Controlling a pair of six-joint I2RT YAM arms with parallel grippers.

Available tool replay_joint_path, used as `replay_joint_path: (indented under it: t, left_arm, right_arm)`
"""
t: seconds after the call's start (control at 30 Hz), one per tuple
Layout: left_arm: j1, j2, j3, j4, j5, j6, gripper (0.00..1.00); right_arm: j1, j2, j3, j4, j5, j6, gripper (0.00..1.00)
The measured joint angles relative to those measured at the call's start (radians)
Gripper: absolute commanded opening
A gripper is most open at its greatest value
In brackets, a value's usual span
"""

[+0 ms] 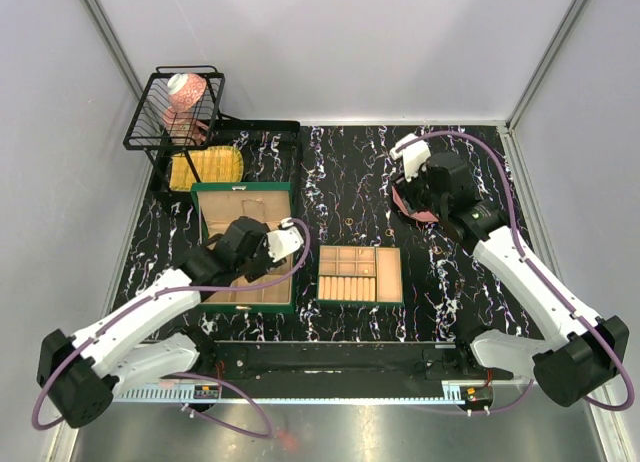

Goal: Organize the mixed jewelry

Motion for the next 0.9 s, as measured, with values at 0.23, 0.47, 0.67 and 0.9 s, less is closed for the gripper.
replay_joint_path:
  t: [0.23, 0.47, 0.67, 0.9]
  left_arm:
    - [0.000, -0.054, 0.146, -0.136, 0.227, -0.023, 0.56]
    - [-0.001, -0.005, 0.242, -0.208, 0.384, -0.042, 0.61]
    - [-0.002, 0.051, 0.277, -0.210, 0.451, -0.045, 0.65]
    - [-0.002, 0.130, 0.296, -0.208, 0.509, -0.032, 0.68]
  right_arm:
    - [-0.009, -0.022, -0.055, -0.026, 0.000, -0.002, 0.60]
    - [-0.058, -0.022, -0.132, -0.073, 0.013, -0.016, 0.61]
    - [-0.195, 0.010, -0.190, -0.089, -0.008, -0.060, 0.61]
    - [-0.290, 0.094, -0.220, -0.090, -0.065, -0.137, 0.59]
